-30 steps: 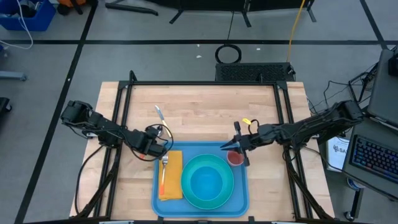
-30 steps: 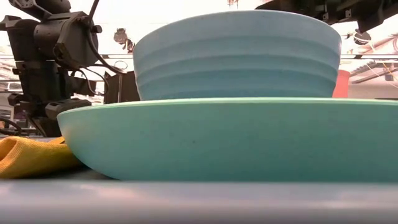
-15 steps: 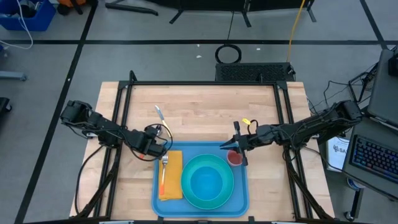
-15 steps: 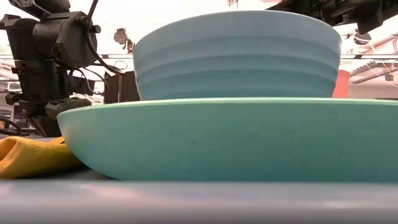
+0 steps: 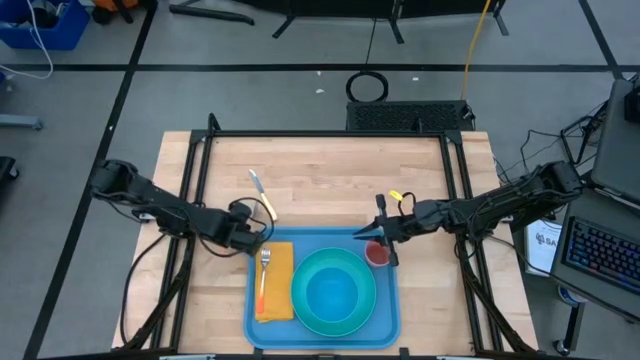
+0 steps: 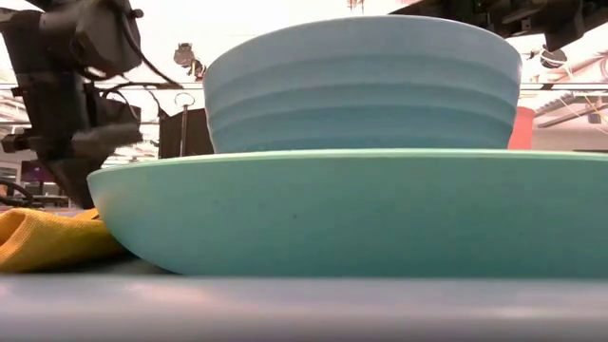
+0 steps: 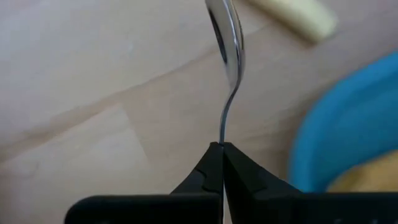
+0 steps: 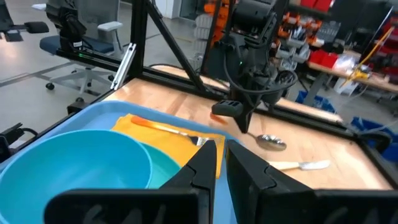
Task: Set up tray
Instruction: Put the orange spoon on the yellow napkin to the right of the orange fork
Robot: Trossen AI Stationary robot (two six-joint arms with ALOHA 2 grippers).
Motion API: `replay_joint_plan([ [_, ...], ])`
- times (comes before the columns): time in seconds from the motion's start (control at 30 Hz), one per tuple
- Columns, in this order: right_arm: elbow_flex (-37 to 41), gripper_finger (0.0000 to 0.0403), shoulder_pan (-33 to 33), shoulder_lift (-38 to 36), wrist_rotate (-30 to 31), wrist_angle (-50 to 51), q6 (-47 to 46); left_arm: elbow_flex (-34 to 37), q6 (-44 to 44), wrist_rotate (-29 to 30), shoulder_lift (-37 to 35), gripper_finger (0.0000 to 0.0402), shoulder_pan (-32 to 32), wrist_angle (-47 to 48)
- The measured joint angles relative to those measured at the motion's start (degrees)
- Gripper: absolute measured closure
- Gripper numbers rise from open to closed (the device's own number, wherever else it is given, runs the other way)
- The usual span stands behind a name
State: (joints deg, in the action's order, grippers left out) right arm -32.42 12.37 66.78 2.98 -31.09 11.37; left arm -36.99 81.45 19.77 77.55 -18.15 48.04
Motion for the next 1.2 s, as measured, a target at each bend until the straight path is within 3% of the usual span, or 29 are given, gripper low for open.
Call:
replay_joint_plan([
  [0.27, 0.00, 0.0374, -0.04, -0.02, 0.57, -2.04, 4.96, 0.01, 0.75, 0.69, -6.66, 0.0400, -0.88, -1.03],
  [0.47, 0.00, 0.0374, -0.49, -0.02, 7.44, -3.06, 7.76, 0.00, -1.38, 1.24, -8.72, 0.0400, -1.74, -7.89],
  [0.87, 0.00, 0.0374, -3.42, -0.02, 9.05, -5.89, 8.59, 0.00, 3.14, 5.04, -8.47, 0.0401, -8.09, -19.57],
  [1.2, 0.00, 0.0374, -3.42, -0.15, 9.01, -8.68, 12.11, -0.02, 9.93, 8.80, -2.83, 0.0401, -14.49, -29.80],
])
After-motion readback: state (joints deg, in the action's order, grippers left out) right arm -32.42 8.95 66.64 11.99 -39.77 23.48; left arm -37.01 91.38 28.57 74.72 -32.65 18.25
